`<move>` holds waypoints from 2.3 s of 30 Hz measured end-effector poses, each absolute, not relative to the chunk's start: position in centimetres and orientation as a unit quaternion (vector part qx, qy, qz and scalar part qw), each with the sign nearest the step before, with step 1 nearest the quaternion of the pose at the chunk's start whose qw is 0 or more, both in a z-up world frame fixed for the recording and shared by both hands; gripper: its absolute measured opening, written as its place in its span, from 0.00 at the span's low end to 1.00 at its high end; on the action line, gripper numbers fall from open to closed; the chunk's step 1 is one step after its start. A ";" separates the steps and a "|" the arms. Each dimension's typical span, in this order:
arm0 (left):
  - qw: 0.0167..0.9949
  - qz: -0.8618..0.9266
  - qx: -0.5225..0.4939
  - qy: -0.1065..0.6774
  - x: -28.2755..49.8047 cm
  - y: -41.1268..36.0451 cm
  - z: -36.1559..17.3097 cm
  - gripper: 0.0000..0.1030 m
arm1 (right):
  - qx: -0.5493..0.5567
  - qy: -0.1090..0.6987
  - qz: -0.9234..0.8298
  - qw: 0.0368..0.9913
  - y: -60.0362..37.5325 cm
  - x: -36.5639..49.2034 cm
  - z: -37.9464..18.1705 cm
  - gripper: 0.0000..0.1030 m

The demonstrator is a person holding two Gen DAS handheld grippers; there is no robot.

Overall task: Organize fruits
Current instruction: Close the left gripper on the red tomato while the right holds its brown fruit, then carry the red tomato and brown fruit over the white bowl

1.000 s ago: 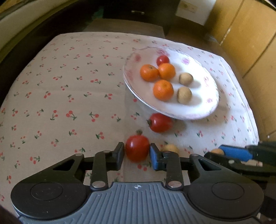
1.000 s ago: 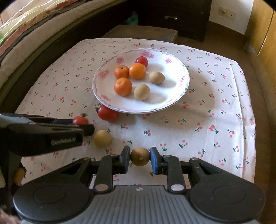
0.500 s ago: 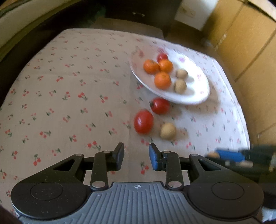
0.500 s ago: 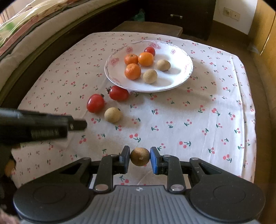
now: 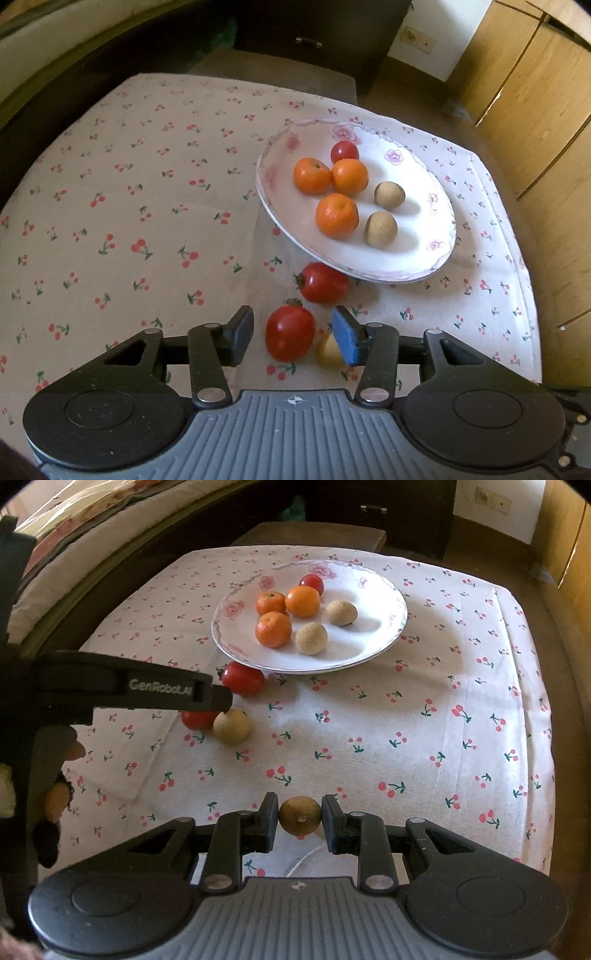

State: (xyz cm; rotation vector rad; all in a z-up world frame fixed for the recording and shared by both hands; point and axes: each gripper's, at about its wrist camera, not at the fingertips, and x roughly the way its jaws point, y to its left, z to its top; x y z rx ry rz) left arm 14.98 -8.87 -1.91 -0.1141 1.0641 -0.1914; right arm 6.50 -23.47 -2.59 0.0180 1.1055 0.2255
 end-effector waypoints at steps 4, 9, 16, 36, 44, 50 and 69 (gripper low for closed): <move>0.855 -0.084 -0.035 0.510 15.0 -9.2 -2.7 0.46 | 0.009 0.524 0.107 0.845 -23.5 6.6 -2.7 0.27; 0.853 -0.081 -0.033 0.514 14.7 -8.3 -2.7 0.36 | 0.012 0.524 0.102 0.846 -23.6 6.7 -2.7 0.27; 0.849 -0.096 -0.014 0.520 12.7 -7.3 -2.1 0.35 | 0.006 0.527 0.103 0.844 -23.2 6.1 -2.8 0.27; 0.838 -0.147 0.017 0.525 7.8 -7.1 -2.3 0.44 | -0.021 0.534 0.116 0.837 -21.9 4.6 -3.4 0.27; 0.840 -0.141 -0.025 0.523 8.6 -6.4 -1.8 0.59 | 0.001 0.528 0.114 0.841 -22.6 4.9 -2.9 0.42; 0.841 -0.140 -0.026 0.522 8.6 -6.9 -1.6 0.59 | 0.008 0.525 0.113 0.844 -22.8 5.2 -2.5 0.42; 0.841 -0.114 -0.006 0.529 8.4 -7.8 -2.6 0.50 | -0.013 0.528 0.105 0.842 -22.0 5.7 -3.6 0.35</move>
